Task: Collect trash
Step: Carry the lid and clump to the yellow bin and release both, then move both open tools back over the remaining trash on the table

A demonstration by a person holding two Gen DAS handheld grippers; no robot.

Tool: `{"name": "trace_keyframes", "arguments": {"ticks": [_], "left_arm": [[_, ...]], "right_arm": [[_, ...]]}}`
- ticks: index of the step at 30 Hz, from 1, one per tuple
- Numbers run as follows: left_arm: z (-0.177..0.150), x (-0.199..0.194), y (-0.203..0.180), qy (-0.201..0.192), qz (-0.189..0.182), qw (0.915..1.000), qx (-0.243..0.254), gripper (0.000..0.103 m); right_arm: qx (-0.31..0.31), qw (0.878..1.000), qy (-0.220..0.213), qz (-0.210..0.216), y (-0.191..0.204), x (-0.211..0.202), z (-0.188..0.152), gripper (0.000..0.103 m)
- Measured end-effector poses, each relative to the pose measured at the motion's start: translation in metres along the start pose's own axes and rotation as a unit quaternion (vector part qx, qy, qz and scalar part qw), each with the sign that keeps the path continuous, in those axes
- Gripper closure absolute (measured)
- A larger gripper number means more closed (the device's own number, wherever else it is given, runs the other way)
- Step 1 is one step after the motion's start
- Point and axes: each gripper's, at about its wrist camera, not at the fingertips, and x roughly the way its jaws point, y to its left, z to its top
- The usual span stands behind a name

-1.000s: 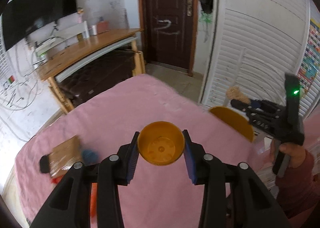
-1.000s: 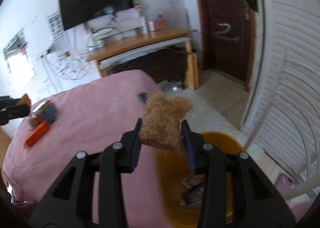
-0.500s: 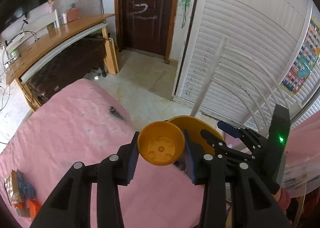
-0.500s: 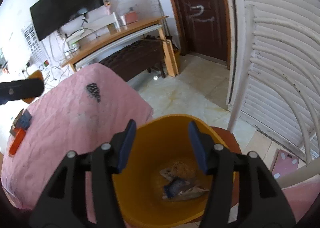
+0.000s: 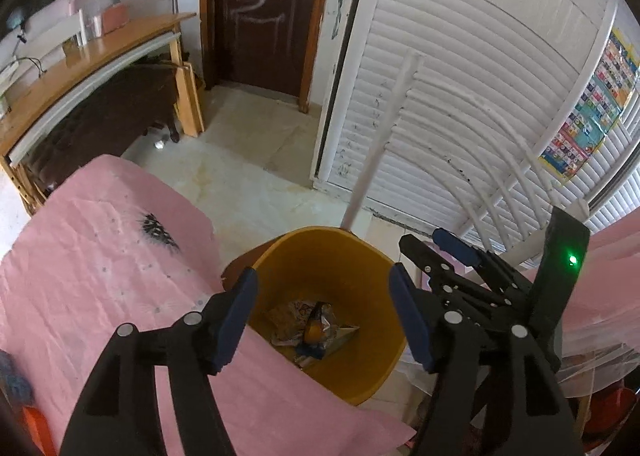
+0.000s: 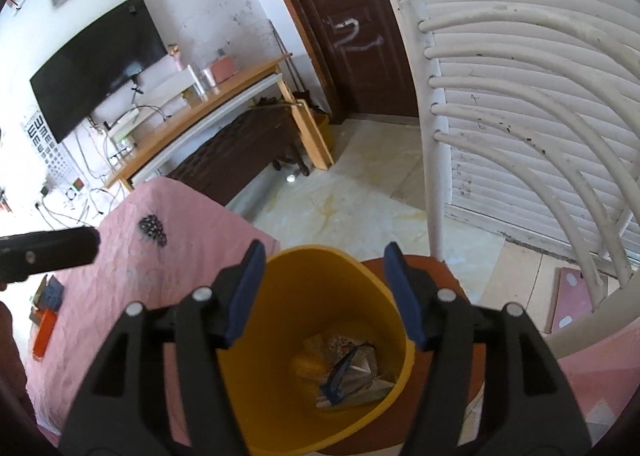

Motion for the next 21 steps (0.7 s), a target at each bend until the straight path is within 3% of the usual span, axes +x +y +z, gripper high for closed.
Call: {"name": "trace_keyframes", "arguments": {"ticks": [12, 16, 21], "left_arm": [[-0.024, -0.071, 0.030, -0.059, 0.012, 0.9976, -0.033, 0.037], [-0.038, -0.095, 0.058, -0.079, 0.038, 0.9948, -0.052, 0.033], [-0.056, -0.128, 0.105, -0.105, 0.081, 0.9872, -0.089, 0.028]], "right_arm": [[-0.053, 0.998, -0.001, 0.037, 0.053, -0.007, 0.003, 0.043], [-0.082, 0.995, -0.001, 0.058, 0.083, -0.009, 0.004, 0.034], [-0.127, 0.988, 0.007, 0.085, 0.128, -0.008, -0.001, 0.033]]}}
